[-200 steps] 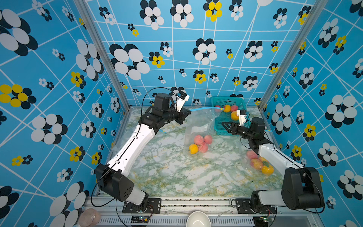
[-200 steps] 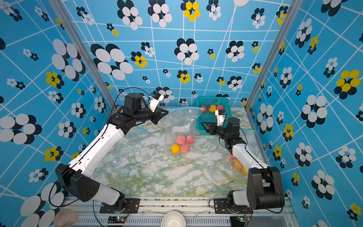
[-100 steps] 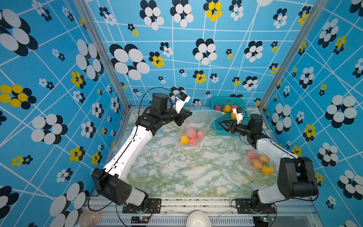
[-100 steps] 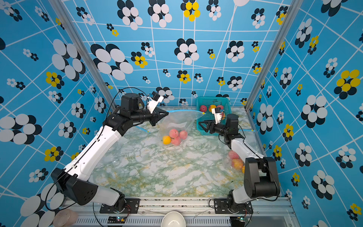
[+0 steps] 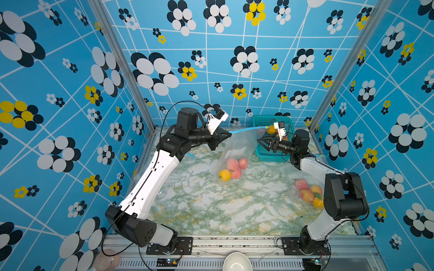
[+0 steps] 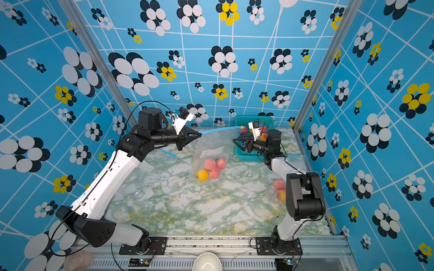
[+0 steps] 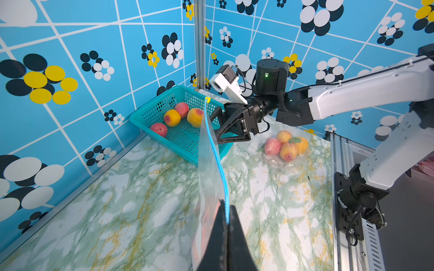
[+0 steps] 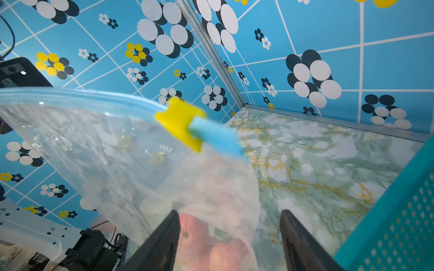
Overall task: Place the peach in a zip-top bag and seal the zipper
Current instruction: Pick up the zipper food storage bag at the center of the board.
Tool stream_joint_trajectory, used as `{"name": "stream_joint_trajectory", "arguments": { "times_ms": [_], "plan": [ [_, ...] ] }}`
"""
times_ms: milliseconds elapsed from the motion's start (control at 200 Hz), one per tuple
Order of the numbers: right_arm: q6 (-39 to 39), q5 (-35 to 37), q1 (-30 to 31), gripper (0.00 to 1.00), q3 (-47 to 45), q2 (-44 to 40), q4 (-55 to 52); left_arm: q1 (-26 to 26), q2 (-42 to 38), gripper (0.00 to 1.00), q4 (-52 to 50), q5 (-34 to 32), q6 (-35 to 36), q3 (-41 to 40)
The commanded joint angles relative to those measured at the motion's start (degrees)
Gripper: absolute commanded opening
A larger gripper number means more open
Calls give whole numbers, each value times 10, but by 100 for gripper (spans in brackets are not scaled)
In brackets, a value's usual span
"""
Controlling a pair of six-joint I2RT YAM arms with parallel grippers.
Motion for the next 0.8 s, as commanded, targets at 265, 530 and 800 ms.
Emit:
{"name": "stream_joint_trajectory", "arguments": {
  "times_ms": [265, 530, 800],
  "plan": [
    [37, -95, 55, 66, 20, -11, 64, 9, 9, 0, -32, 52, 18, 66],
    [29, -42, 59, 23, 15, -64, 9, 28, -1, 0, -27, 42, 15, 58],
    [-31, 30, 59, 7, 2, -163, -169, 35, -21, 0, 24, 17, -30, 22]
  ]
}}
